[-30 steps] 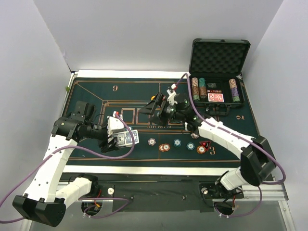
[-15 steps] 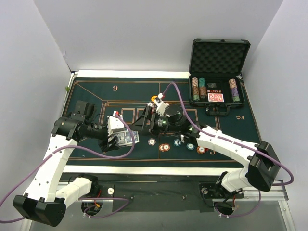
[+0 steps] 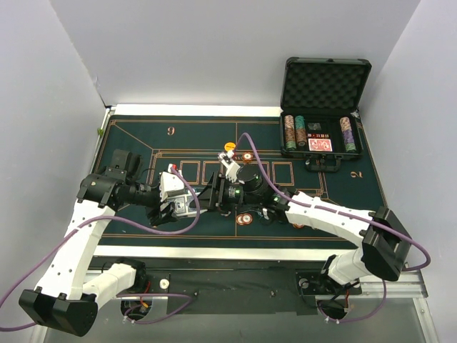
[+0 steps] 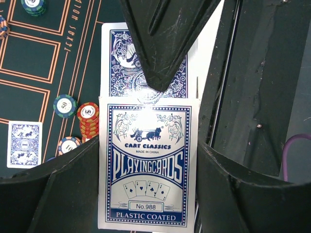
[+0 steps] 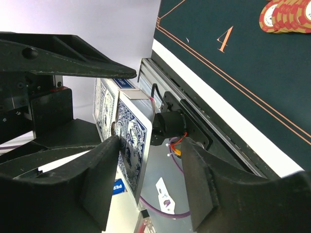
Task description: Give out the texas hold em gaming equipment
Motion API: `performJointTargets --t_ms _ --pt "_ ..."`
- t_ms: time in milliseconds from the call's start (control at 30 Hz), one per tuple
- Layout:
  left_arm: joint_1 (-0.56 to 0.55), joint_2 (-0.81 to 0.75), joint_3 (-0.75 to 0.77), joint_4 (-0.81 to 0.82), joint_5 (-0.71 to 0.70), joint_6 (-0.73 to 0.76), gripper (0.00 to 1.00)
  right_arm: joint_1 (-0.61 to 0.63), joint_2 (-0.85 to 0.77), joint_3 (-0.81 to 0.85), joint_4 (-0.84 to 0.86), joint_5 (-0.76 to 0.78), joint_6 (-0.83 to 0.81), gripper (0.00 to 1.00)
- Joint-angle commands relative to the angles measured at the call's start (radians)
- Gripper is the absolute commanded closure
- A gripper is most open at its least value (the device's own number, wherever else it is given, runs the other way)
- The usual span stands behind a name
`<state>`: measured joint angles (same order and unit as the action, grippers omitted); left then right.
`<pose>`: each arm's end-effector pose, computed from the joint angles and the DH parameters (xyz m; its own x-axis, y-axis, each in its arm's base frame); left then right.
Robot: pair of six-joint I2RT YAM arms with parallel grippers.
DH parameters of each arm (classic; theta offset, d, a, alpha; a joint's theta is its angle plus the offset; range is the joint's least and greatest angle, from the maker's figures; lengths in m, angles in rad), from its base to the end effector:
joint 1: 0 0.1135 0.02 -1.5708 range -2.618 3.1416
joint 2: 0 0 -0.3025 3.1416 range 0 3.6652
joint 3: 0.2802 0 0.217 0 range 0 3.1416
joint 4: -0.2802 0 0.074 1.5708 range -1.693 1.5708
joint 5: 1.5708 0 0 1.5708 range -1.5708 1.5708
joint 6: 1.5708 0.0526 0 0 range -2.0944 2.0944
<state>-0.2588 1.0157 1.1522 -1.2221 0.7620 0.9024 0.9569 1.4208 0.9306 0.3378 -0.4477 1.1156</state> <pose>0.0983 -0.0636 0.3593 -0.1404 0.6245 -0.7683 0.9788 0.2047 -0.0124 0.1583 0.2641 0.3489 -0.9217 0.0977 -0.3755 -0.3538 0.1860 0.9167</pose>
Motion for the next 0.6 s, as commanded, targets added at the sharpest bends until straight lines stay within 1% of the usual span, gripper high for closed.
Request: performJointTargets --t_ms 0,100,267,567 --pt "0.006 -0.017 0.027 0.036 0.048 -0.003 0.62 -0.001 -0.029 -0.032 0.075 0.023 0.016 0.55" --pt "0.006 -0.02 0.034 0.036 0.051 -0.008 0.62 -0.006 -0.033 -0.058 0.092 0.026 0.029 0.59" --pt "0.006 -0.025 0.03 0.036 0.049 -0.01 0.62 -0.018 -0.062 -0.082 0.096 0.033 0.036 0.64" --pt "0.006 -0.025 0.032 0.041 0.054 -0.014 0.62 -0.06 -0.152 -0.113 0.044 0.049 0.029 0.69"
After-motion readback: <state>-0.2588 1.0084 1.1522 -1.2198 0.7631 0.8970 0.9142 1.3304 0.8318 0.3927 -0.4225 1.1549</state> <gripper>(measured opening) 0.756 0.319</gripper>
